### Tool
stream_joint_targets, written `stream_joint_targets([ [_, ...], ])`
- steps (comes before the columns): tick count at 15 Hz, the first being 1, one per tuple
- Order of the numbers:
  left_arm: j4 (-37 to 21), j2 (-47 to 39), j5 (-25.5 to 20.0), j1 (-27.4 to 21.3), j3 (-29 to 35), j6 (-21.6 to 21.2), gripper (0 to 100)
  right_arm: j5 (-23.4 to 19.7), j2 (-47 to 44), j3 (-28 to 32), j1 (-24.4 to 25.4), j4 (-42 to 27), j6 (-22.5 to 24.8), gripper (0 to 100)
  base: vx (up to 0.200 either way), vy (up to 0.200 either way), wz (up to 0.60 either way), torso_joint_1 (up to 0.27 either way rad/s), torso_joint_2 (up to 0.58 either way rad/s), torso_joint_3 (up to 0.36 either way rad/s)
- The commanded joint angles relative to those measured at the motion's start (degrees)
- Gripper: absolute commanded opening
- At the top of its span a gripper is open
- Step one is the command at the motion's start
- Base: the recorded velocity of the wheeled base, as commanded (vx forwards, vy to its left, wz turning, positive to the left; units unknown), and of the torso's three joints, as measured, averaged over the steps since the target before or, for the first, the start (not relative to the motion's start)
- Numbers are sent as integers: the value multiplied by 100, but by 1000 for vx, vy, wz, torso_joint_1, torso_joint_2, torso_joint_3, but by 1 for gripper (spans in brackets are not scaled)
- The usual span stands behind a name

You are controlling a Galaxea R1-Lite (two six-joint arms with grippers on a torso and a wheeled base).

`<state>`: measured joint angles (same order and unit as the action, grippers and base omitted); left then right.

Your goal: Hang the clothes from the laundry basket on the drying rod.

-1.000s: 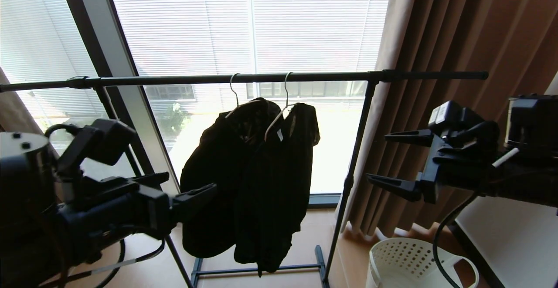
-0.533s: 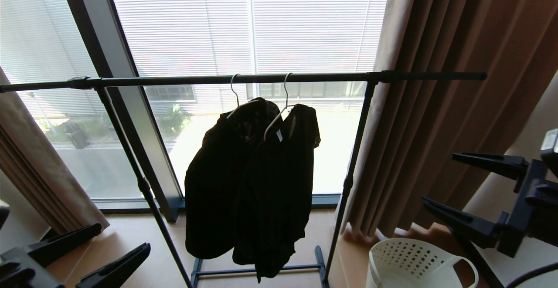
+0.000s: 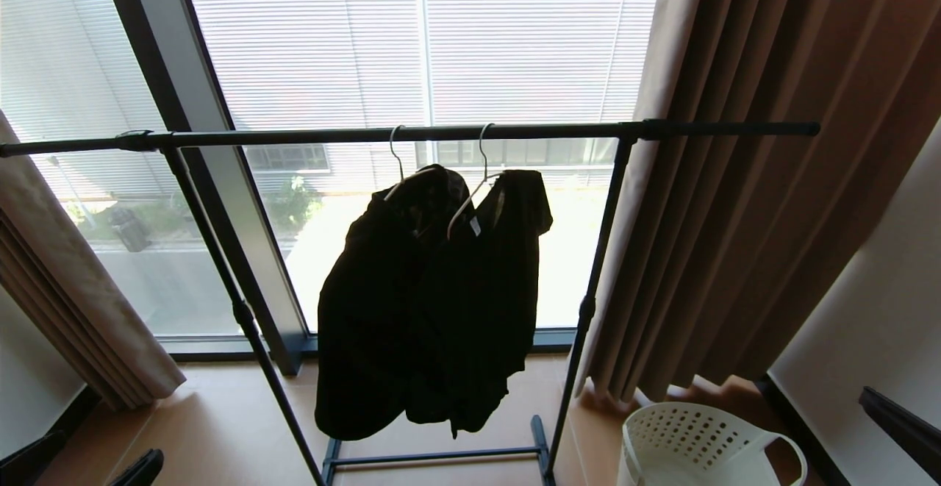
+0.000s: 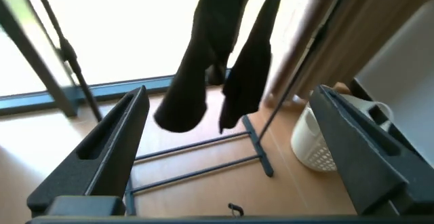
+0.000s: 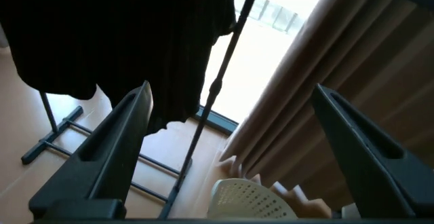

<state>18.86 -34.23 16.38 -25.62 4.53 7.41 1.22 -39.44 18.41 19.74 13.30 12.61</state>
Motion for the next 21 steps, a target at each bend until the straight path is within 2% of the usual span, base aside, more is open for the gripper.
stream_joint_targets([
  [1, 4, 215, 225, 119, -181, -161, 100, 54, 744, -65, -5, -328, -311, 100, 0, 0, 0, 0, 0, 0],
  [2, 4, 215, 225, 119, -181, -161, 100, 54, 744, -65, -5, -328, -311, 100, 0, 0, 0, 0, 0, 0],
  [3, 13, 303, 286, 128, -453, -548, 100, 54, 744, -250, 4, -319, -593, 100, 0, 0, 0, 0, 0, 0],
  [4, 13, 417, 286, 154, -453, -750, 100, 54, 780, -391, -5, -310, -619, 100, 0, 0, 0, 0, 0, 0],
  [6, -234, 769, 198, 181, -453, -926, 100, 45, 894, -584, 4, -310, -619, 100, 0, 0, 0, 0, 0, 0],
  [7, -532, 1006, -48, 119, -453, -935, 100, 36, 999, -654, 4, -319, -628, 100, 0, 0, 0, 0, 0, 0],
  [9, -1253, 1648, -1181, 31, -453, -926, 100, 36, 1140, -733, 4, -372, -628, 100, 0, 0, 0, 0, 0, 0],
  [11, -1877, 1999, -2052, 93, -453, -908, 100, 28, 1184, -760, 4, -381, -628, 100, 0, 0, 0, 0, 0, 0],
  [12, -1886, 1911, -2069, 93, -453, -917, 100, 28, 1184, -769, 4, -381, -628, 100, 0, 0, 0, 0, 0, 0],
  [13, -1895, 1744, -2069, 233, -453, -926, 100, 19, 1184, -786, 4, -381, -628, 100, 0, 0, 0, 0, 0, 0],
  [14, -1895, 1736, -2069, 585, -453, -926, 100, 19, 1184, -804, 4, -381, -628, 100, 0, 0, 0, 0, 0, 0],
  [16, -1886, 1753, -2104, 1508, -453, -1058, 100, 19, 1210, -830, 4, -381, -636, 100, 0, 0, 0, 0, 0, 0],
  [19, -1886, 2395, -2104, 1771, -453, -1022, 100, 80, 1307, -892, -66, -390, -733, 100, 0, 0, 0, 0, 0, 0],
  [21, -1886, 2782, -2104, 2615, -453, -1022, 100, 291, 1430, -1006, -515, -407, -803, 100, 0, 0, 0, 0, 0, 0],
])
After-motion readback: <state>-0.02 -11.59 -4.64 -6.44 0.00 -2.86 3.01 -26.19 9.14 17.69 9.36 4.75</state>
